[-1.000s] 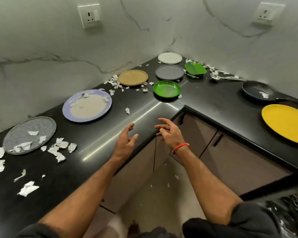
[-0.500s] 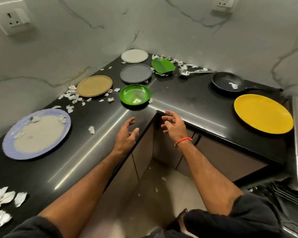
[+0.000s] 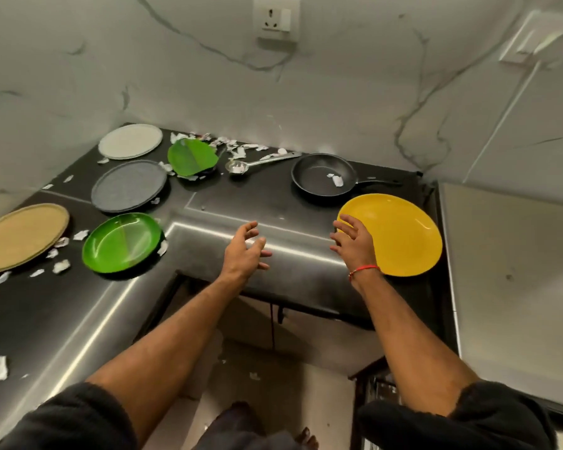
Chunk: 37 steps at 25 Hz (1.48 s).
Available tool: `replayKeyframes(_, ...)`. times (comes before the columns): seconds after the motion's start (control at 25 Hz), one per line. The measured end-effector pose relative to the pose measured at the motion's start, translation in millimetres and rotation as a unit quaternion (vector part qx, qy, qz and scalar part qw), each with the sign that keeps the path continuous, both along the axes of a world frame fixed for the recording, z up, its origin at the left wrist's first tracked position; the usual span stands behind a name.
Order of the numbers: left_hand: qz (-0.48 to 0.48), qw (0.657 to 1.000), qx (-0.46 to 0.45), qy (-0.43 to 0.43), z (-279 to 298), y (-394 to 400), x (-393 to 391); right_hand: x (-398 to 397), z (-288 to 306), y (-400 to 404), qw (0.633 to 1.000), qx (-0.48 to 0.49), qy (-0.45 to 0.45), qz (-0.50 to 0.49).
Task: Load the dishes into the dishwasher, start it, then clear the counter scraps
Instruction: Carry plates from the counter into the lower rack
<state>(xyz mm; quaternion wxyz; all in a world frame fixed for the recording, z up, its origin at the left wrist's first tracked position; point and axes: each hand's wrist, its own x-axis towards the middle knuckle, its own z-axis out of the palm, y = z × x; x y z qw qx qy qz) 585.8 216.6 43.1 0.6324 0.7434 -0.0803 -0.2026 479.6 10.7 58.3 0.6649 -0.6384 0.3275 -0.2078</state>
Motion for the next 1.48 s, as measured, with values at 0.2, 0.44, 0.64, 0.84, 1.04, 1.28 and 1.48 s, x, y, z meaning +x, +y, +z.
replayKeyframes(0.2, -0.011, 0.99, 0.02, 0.138, -11, -100, 65, 21, -8, -54, 0.999, 0.02, 0.011, -0.034)
replayKeyframes(0.44, -0.039, 0.967, 0.041, 0.25, -14, -204, 143, 59, -7, -95, 0.997, 0.022, 0.031, -0.06)
replayKeyframes(0.64, -0.044, 0.965, 0.045, 0.255, -27, -239, 171, 94, -8, -111, 0.996, 0.018, 0.047, -0.073)
replayKeyframes(0.84, 0.04, 0.948, -0.055, 0.31, -17, -226, 186, 119, -6, -116, 0.994, 0.016, 0.035, -0.103)
replayKeyframes(1.04, -0.044, 0.792, -0.129, 0.595, 25, -155, 216, 150, 26, -110, 0.996, -0.026, -0.013, -0.09)
replayKeyframes(1.28, -0.142, 0.732, -0.199, 0.636, 39, -93, 176, 173, 85, -68, 0.985, -0.122, -0.086, 0.087)
replayKeyframes(1.48, -0.116, 0.84, -0.117, 0.517, 49, -67, 119, 133, 93, -30, 0.982, -0.047, -0.124, 0.135)
